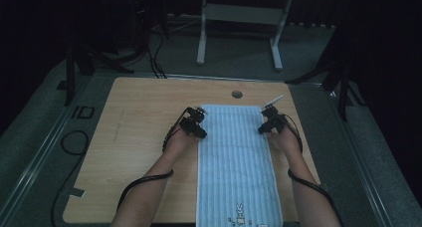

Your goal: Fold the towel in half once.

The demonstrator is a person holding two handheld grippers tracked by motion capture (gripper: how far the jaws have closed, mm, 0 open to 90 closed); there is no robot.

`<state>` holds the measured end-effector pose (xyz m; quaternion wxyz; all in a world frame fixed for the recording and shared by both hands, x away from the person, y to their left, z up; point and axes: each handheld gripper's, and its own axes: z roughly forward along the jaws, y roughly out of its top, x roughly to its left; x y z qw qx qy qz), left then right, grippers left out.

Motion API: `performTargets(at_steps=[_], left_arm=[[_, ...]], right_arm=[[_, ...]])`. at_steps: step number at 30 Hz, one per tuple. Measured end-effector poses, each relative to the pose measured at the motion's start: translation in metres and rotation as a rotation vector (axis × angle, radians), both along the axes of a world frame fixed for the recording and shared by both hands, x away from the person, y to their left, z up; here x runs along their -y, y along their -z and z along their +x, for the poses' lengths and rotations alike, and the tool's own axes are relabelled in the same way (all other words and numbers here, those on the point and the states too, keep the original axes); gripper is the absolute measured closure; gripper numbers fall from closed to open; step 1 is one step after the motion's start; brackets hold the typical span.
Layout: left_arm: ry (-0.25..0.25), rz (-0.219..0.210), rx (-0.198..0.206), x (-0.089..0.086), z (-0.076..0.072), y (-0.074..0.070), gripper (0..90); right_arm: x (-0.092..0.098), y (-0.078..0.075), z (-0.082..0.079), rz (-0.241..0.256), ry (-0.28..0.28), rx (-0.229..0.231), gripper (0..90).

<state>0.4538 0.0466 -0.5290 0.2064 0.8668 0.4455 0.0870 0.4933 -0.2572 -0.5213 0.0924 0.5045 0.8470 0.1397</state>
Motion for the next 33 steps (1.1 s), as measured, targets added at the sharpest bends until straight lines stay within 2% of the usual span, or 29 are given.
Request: performTargets(at_steps=[1,5,8,9,11,14,17,19,20,21,22,24,26,27,30,31,32,33], left_arm=[[0.000,-0.002,0.003,0.002,0.000,0.000,58.5],[0.009,-0.015,-0.004,0.006,0.001,-0.001,71.1],[0.012,-0.030,-0.010,0.009,0.002,0.000,78.7],[0.018,-0.049,-0.024,0.010,0.003,0.000,78.7],[0.006,-0.073,-0.036,0.011,0.003,0.000,86.4],[0.014,-0.064,-0.028,0.012,0.002,0.000,87.3],[0.016,-0.087,-0.024,0.008,0.000,-0.003,87.9],[0.027,-0.108,-0.020,0.003,-0.001,-0.009,88.3],[0.025,-0.116,-0.015,0.001,-0.002,-0.012,88.3],[0.032,-0.125,-0.006,-0.002,-0.003,-0.017,88.3],[0.041,-0.135,-0.004,-0.004,-0.005,-0.021,88.3],[0.049,-0.146,0.010,-0.009,-0.010,-0.029,88.3],[0.066,-0.163,0.029,-0.015,-0.020,-0.040,88.2],[0.066,-0.163,0.029,-0.015,-0.020,-0.040,88.2],[0.082,-0.180,0.055,-0.021,-0.034,-0.050,88.1],[0.090,-0.179,0.079,-0.023,-0.046,-0.053,88.1],[0.090,-0.179,0.079,-0.023,-0.046,-0.053,88.1],[0.112,-0.185,0.076,-0.023,-0.054,-0.054,88.1]], right_arm=[[-0.001,0.000,0.001,0.004,-0.003,-0.012,64.7],[-0.007,-0.001,-0.001,0.002,-0.037,-0.013,78.0],[-0.010,-0.001,-0.002,-0.007,-0.048,-0.012,83.5],[-0.010,-0.001,-0.002,-0.007,-0.048,-0.012,83.5],[-0.012,-0.001,-0.003,-0.017,-0.060,-0.007,86.7],[-0.013,-0.001,-0.004,-0.021,-0.063,-0.001,87.8],[-0.012,-0.004,-0.006,-0.011,-0.061,0.013,88.1],[-0.008,-0.014,-0.010,0.003,-0.067,0.039,88.2],[-0.008,-0.014,-0.010,0.003,-0.067,0.039,88.2],[-0.004,-0.023,-0.013,0.025,-0.072,0.064,88.3],[-0.004,-0.023,-0.013,0.025,-0.072,0.064,88.2],[0.000,-0.037,-0.021,0.049,-0.094,0.093,88.3],[0.002,-0.044,-0.027,0.061,-0.104,0.106,88.3],[0.003,-0.049,-0.032,0.065,-0.118,0.117,88.2],[0.005,-0.055,-0.040,0.079,-0.137,0.117,88.2],[0.006,-0.058,-0.050,0.088,-0.165,0.116,88.2],[0.006,-0.059,-0.055,0.090,-0.172,0.115,88.2],[0.006,-0.059,-0.055,0.090,-0.172,0.115,88.2]])
